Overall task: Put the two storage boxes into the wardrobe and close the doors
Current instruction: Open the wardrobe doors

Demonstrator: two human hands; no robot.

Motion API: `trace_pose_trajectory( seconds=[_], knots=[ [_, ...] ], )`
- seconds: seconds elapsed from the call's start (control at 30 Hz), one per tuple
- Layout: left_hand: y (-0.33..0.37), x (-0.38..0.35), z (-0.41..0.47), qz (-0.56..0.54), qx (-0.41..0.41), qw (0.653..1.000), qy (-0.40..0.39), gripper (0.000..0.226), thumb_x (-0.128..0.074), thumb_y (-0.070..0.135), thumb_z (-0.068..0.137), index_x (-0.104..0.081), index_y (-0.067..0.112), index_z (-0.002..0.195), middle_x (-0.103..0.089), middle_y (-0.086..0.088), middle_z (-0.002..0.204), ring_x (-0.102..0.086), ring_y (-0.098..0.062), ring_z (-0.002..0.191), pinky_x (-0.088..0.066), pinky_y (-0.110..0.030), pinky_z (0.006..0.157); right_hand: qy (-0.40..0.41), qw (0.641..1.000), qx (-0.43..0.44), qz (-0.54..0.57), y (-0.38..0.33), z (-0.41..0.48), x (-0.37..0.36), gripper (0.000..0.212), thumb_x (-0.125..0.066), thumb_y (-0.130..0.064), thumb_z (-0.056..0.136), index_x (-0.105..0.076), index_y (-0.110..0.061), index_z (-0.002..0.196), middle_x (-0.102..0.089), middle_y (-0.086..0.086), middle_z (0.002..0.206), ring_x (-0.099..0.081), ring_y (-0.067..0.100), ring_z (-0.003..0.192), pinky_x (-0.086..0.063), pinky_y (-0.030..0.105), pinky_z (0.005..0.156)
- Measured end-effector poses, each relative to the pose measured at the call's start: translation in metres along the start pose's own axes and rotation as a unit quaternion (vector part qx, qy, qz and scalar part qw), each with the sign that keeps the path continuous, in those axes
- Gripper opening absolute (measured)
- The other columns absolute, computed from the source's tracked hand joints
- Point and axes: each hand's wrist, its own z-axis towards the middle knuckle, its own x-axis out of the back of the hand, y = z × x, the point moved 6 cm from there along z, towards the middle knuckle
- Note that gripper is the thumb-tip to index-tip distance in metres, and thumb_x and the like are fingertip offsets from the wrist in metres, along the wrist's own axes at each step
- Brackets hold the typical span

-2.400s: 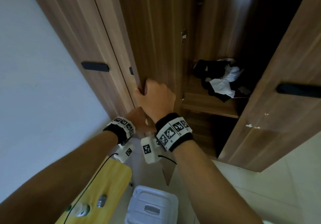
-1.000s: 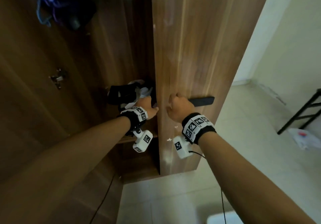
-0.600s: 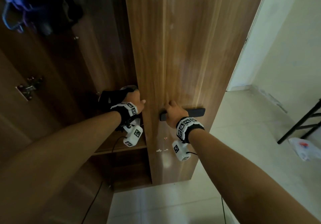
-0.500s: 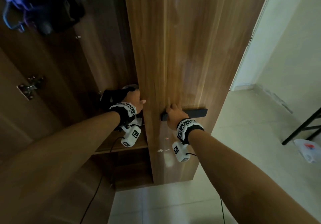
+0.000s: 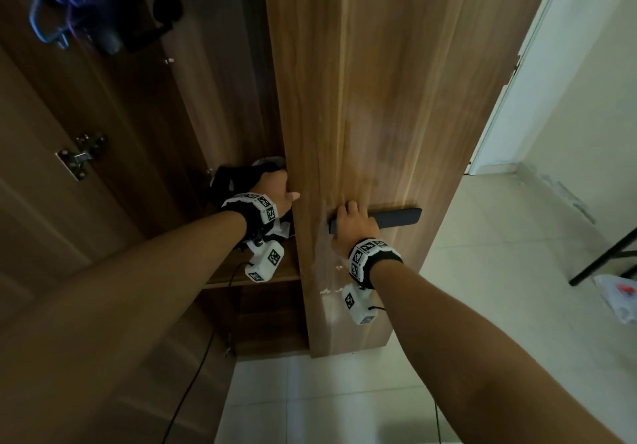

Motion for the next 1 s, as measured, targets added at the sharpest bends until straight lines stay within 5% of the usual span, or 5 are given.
trace_pose_trajectory(
  seconds=[0.2, 0.6, 0.7, 0.8, 1.0],
  knots=[
    [0.012, 0.000, -0.047, 0.023, -0.039, 0.999, -0.012, 0.024, -0.068, 0.032, 0.092, -0.052, 0.015, 0.084, -0.061, -0.007, 0.089, -0.064, -0.029, 0.089, -0.055, -0.042, 0.082, -0.061, 0.998, -0.024, 0.002, 0.002, -0.039, 0.002, 0.066, -0.073, -0.031, 0.081, -0.044, -0.013, 0.137, -0.038, 0.008, 0.136, -0.038, 0.033, 0.131, -0.051, 0.050, 0.097],
    [0.077, -0.020, -0.157, 0.028, -0.124, 0.990, -0.055, 0.027, -0.067, 0.044, 0.083, -0.057, 0.019, 0.077, -0.070, -0.001, 0.072, -0.072, -0.022, 0.064, -0.061, -0.037, 0.065, -0.046, 0.995, -0.061, -0.059, 0.028, -0.147, -0.004, 0.081, -0.077, -0.049, 0.071, -0.041, -0.018, 0.136, -0.041, 0.004, 0.141, -0.037, 0.027, 0.138, -0.048, 0.045, 0.100],
    [0.093, -0.026, -0.171, 0.033, -0.127, 0.990, -0.050, 0.032, -0.069, 0.050, 0.076, -0.057, 0.021, 0.070, -0.067, 0.003, 0.064, -0.069, -0.017, 0.055, -0.056, -0.030, 0.055, -0.086, 0.993, -0.061, -0.053, 0.042, -0.166, -0.006, 0.090, -0.076, -0.051, 0.073, -0.033, -0.018, 0.144, -0.023, 0.006, 0.161, -0.029, 0.029, 0.147, -0.042, 0.051, 0.108],
    [0.110, -0.034, -0.185, 0.047, -0.131, 0.990, -0.032, 0.038, -0.070, 0.056, 0.069, -0.052, 0.024, 0.061, -0.059, 0.008, 0.052, -0.059, -0.007, 0.044, -0.040, -0.022, 0.043, -0.115, 0.990, -0.052, -0.057, 0.058, -0.183, -0.003, 0.111, -0.077, -0.065, 0.068, -0.023, -0.019, 0.153, -0.007, 0.003, 0.169, -0.024, 0.031, 0.151, -0.035, 0.056, 0.113],
    [0.147, -0.071, -0.217, 0.001, -0.117, 0.988, -0.098, 0.034, -0.064, 0.054, 0.072, -0.056, 0.023, 0.058, -0.061, 0.005, 0.044, -0.063, -0.009, 0.035, -0.053, -0.025, 0.036, -0.103, 0.993, -0.047, -0.039, 0.095, -0.218, -0.010, 0.128, -0.055, -0.095, 0.056, -0.020, -0.020, 0.155, 0.001, 0.000, 0.169, -0.026, 0.033, 0.149, -0.038, 0.055, 0.110]
  ],
)
